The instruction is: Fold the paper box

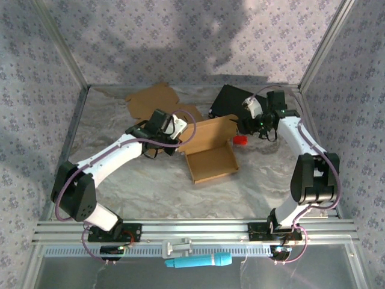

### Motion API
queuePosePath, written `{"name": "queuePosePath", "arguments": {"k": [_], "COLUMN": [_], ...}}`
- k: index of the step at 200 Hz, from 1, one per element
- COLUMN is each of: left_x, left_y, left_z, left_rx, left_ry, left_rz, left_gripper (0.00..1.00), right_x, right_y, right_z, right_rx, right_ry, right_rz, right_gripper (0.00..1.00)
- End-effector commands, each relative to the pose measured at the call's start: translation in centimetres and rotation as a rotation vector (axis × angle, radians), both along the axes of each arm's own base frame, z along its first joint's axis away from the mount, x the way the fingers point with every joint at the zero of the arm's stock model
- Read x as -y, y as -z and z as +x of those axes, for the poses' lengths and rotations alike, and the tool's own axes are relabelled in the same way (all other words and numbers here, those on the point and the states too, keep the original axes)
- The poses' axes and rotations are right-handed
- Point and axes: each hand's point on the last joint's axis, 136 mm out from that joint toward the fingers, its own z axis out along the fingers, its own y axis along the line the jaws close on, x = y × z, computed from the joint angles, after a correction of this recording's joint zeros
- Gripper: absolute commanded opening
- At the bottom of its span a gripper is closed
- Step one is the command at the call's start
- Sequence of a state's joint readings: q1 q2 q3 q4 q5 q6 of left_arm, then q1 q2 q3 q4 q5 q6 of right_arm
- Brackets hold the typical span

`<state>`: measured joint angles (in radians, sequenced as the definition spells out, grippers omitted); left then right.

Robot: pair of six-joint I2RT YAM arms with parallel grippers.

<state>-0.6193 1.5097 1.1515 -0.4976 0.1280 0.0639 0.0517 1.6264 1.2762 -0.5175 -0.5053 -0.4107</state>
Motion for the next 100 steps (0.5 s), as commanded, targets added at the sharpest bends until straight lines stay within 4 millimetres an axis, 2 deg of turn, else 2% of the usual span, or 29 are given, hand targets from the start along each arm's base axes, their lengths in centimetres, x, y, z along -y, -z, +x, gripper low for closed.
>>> {"name": "queuePosePath", "arguments": {"k": [1,46,100], "left_x": [0.4,0.1,0.3], "left_y": [-0.7,-0.7,-0.8], "left_z": [0.6,1.2,1.7], "left_rx": [0.007,0.008,0.006], "left_ry": [0.025,0.008,0.000], "left_rz": [-0.008,-0.015,-0.022], "left_gripper": [0.00,0.00,0.00], "right_x": [-2.0,-2.7,-3.4], "right_y": [-0.3,0.1,0.0], "right_z": [-0.3,-0.4,-0.2], "right_rx": [-0.014,-0.020,-0.025], "right_ry": [-0.100,-0.112,-0.118], "right_rz": [0.020,0.020,0.005], "right_gripper": [0.57,0.55,0.41]}}
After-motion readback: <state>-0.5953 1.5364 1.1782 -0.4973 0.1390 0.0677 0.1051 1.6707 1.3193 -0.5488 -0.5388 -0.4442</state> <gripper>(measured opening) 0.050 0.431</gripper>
